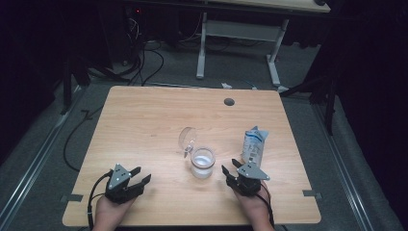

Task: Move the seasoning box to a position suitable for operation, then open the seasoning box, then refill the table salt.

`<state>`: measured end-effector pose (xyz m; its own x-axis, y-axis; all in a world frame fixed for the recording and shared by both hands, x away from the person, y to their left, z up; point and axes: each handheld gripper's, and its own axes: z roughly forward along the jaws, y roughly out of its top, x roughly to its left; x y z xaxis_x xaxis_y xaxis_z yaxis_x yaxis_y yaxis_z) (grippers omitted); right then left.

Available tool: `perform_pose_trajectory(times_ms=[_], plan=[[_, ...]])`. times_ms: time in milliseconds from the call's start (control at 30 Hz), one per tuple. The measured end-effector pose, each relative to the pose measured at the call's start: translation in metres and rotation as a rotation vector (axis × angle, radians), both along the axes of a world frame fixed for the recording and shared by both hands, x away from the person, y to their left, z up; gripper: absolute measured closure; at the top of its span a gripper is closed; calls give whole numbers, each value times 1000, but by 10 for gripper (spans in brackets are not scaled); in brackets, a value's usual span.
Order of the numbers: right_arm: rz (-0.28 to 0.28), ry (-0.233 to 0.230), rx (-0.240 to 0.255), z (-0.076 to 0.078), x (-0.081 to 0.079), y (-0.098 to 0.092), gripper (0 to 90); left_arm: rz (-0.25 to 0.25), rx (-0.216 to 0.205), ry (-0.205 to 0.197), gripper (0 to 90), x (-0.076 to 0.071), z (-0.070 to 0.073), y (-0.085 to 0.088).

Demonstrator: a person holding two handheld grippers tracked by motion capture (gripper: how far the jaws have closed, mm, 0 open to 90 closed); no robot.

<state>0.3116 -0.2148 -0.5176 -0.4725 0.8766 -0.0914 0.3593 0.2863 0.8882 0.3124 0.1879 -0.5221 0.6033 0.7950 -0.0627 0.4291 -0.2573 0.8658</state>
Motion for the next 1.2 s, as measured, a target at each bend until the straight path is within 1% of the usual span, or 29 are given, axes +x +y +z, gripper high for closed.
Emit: perform_pose_trajectory(times_ms=[100, 200, 300, 400, 433, 567, 600, 733, 867, 1033, 1200], plan=[[3, 5, -3, 0, 0, 1, 521, 0, -2, -2, 489, 0, 1, -1], [5, -1, -11, 0, -2, 1, 519, -1, -16, -4, 499, 0, 3, -1], [5, -2, -12, 0, -2, 2, 520, -5, -14, 0, 500, 3, 4, -4], [6, 0, -14, -1, -2, 3, 520, -5, -15, 7, 511, 8, 6, -7], [8, 2, -17, -1, -2, 3, 520, -12, -22, 9, 514, 10, 7, -9], [10, 6, -19, -2, -1, 4, 528, -10, -18, -1, 541, 12, 11, -16], [8, 8, -23, -2, -1, 4, 531, -12, -24, 3, 544, 13, 11, -17], [7, 16, -17, -3, -1, 3, 540, -11, -16, 2, 568, 17, 13, -24], [13, 22, -8, -2, -1, 3, 567, -8, -39, 6, 618, 22, 16, -30], [19, 28, -6, -2, -2, 4, 607, -2, -67, 16, 688, 33, 23, -38], [24, 32, -5, -3, -1, 5, 622, -6, -78, 18, 756, 42, 29, -50]])
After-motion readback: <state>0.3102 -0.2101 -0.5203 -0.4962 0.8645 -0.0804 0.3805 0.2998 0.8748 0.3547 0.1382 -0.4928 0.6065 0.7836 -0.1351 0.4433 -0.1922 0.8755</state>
